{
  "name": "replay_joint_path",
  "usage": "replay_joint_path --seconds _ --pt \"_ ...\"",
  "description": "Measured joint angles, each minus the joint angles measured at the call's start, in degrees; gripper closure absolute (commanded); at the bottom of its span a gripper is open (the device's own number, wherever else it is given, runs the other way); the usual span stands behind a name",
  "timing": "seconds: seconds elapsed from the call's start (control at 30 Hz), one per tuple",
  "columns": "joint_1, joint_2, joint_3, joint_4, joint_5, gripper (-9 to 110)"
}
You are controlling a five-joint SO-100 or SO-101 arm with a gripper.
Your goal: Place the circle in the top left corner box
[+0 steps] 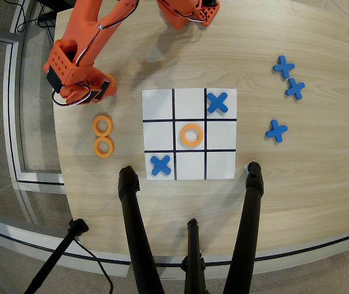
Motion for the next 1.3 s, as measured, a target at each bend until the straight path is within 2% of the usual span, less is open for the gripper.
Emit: replay_joint_path --seconds 0.33,0.53,0.67,0.87,1.03,1.3 --pt "-0.26 7.21 8.79 -3.87 -0.09 102" --pt "-7.47 21.97 13.8 2.11 2.11 102" --pt "-18.11 38.06 20.65 4.66 7.12 102" --pt "-44.82 52.73 27.51 -3.69 21.09 102" --pt "-62.05 49.66 26.1 -13.71 29.0 102" --pt "-68.38 25.22 11.87 -24.7 32.7 102"
